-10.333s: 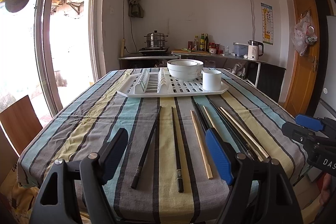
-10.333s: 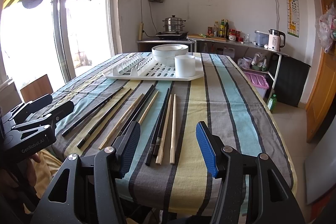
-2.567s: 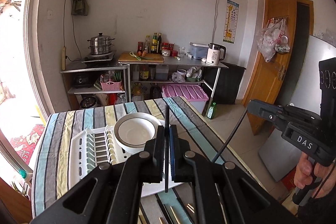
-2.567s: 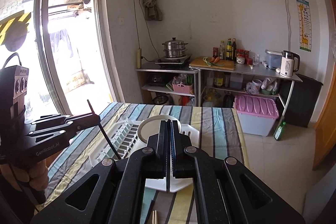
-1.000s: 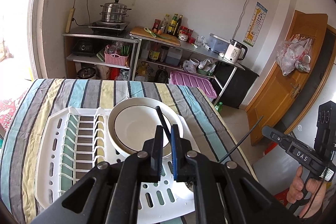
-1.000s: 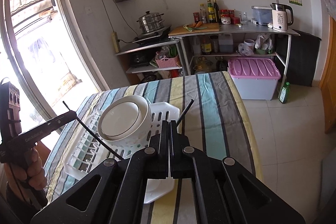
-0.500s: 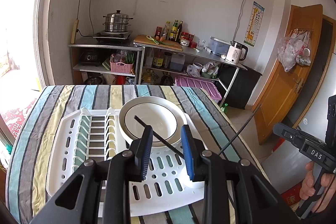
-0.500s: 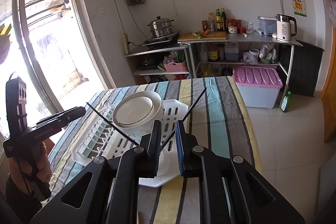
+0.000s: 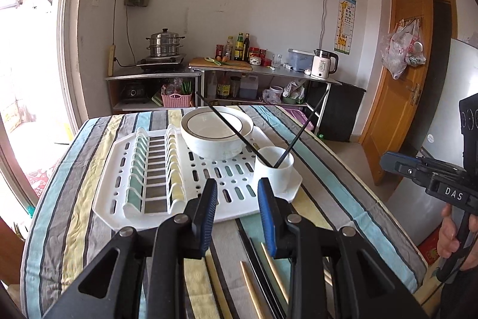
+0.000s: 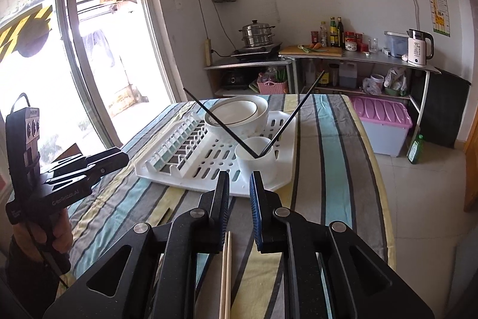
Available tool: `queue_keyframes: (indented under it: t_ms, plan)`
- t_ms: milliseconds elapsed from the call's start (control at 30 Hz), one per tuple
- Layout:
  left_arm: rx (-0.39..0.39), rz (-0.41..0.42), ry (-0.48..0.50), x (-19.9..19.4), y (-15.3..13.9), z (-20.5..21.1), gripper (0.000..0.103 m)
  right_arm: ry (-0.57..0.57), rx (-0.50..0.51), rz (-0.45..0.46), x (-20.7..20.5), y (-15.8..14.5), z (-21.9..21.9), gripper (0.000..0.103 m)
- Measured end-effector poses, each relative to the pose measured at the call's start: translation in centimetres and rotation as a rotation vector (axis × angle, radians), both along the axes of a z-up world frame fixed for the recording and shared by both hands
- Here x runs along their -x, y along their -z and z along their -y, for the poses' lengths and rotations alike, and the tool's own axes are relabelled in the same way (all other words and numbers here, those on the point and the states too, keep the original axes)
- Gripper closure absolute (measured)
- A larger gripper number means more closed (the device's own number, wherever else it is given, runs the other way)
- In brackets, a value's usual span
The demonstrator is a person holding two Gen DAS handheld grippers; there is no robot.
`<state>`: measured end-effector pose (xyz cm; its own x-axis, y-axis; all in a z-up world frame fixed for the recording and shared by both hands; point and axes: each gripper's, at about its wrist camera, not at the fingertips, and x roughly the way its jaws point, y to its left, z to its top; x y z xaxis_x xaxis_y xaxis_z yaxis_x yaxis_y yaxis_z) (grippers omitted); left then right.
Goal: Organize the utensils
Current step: 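Move both tools back down to the chopsticks on the tablecloth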
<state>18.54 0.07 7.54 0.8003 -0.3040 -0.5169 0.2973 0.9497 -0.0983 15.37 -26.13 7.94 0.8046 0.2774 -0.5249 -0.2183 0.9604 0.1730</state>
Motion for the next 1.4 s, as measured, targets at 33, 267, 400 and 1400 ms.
queue_keyframes:
  t_ms: [33,267,400,1400]
  plan:
    - [-0.010,0.004,-0.008,0.8,0.3,-0.1,0.074,-0.005,0.001,-0.001,0.5,0.3,-0.2,0.089]
    - [-0.004,-0.006,-0.034,4.6,2.2,-1.3,0.074,-0.029,0.008,-0.017,3.9,2.2,-1.6,0.089]
    - [0.000,-0.034,-0.030,5.8,3.9,-1.8,0.074,-0.041,0.001,-0.046,4.7,3.7,-2.0,0.089]
    - [-0.047,-0.250,-0.055,1.7,10.6,-1.6,0.074,-0.070,0.034,-0.261,-2.2,10.4,-5.1,0.089]
